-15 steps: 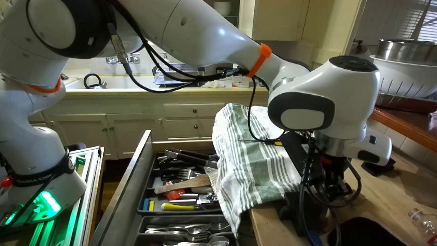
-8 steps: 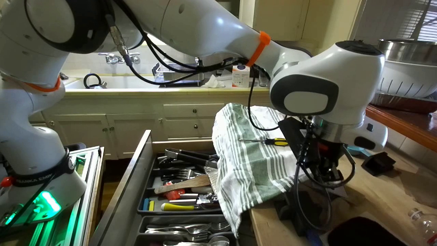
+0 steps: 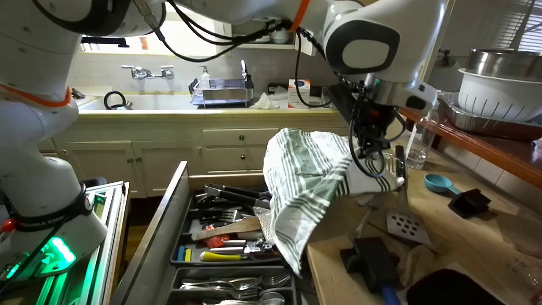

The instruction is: Fold the towel twice.

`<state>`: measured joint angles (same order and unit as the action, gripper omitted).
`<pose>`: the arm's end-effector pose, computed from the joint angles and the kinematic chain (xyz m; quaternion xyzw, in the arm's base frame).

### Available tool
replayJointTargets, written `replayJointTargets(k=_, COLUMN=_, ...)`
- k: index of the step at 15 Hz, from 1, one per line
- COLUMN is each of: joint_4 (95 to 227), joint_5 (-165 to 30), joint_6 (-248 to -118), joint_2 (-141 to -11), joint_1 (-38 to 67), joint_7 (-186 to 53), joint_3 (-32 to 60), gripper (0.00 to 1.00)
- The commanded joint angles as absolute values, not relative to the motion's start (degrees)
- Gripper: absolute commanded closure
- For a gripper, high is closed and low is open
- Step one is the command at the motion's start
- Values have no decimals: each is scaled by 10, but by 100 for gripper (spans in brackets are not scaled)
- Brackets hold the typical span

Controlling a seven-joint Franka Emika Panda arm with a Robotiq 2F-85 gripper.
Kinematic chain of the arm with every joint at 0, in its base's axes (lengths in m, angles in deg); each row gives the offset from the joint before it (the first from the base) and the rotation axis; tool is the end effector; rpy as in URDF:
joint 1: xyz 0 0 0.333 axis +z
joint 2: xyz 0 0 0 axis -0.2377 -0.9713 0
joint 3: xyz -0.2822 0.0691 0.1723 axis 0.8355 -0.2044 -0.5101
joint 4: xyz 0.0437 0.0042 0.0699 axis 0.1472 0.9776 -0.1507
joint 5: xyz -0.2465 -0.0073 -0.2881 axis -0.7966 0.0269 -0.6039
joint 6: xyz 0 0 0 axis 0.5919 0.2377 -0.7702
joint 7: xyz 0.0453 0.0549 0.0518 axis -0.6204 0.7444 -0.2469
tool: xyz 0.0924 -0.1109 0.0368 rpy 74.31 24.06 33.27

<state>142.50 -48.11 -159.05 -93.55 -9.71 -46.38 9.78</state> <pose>0.6843 -0.2609 0.3892 -0.9847 0.1095 -0.0657 0.1183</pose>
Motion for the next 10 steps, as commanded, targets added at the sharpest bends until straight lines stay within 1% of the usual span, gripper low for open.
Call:
replayJointTargets(k=1, joint_4=1434, joint_5=-451, joint_6=-1533, joint_2=-916, joint_1=-69, joint_7=-469, joint_3=87, gripper=98)
replayJointTargets(k=4, joint_4=1434, joint_5=-436, joint_6=-1488, joint_2=-921, joint_1=-44, joint_7=-472, joint_3=77, gripper=98)
replayJointTargets(k=8, joint_4=1447, joint_5=-416, joint_6=-1487, joint_2=-930, joint_1=-14, joint_7=-463, joint_3=63, gripper=98)
replayJointTargets(k=9, joint_4=1453, joint_5=-416, joint_6=-1496, joint_2=-933, joint_1=-7, joint_7=-456, joint_3=61, gripper=90)
replayJointTargets(k=10, joint_4=1458, joint_5=-423, joint_6=-1498, joint_2=-937, joint_1=2, joint_7=-454, joint_3=61, gripper=67)
